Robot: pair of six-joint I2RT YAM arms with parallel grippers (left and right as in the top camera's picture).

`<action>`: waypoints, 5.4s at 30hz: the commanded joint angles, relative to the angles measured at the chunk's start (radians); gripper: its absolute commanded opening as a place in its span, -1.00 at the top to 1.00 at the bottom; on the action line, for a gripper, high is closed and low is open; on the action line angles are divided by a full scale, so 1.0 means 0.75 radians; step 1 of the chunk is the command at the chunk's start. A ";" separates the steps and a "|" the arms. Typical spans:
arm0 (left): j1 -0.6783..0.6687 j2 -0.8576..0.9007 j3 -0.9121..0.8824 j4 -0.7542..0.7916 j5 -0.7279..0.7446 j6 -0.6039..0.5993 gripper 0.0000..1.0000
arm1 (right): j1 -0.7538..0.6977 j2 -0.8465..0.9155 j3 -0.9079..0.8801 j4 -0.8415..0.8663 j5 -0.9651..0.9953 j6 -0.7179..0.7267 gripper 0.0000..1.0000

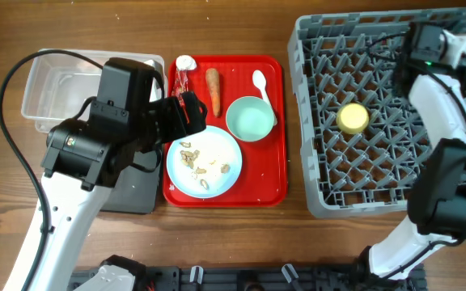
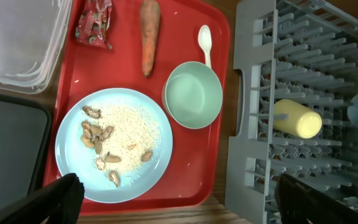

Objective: Sort waste into correct bins and load items into the dishwasher rack
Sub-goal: 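Set the light blue bowl in the rack's upper right and release, then grasp the green bowl on the red tray with the right gripper, then place the green bowl in the rack's upper area, then grasp the white spoon on the red tray with the right gripper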

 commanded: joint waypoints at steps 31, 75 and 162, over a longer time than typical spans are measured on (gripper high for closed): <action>0.005 -0.010 0.003 0.000 -0.007 0.006 -1.00 | 0.626 -0.367 -0.007 -0.299 -2.085 0.321 -0.05; 0.005 -0.002 0.003 -0.002 -0.006 0.006 -0.99 | 0.089 -0.082 0.092 0.143 -0.242 0.182 0.92; 0.093 -0.378 0.004 0.104 -0.023 0.006 -1.00 | 0.796 0.344 0.095 -0.103 -1.465 0.385 0.90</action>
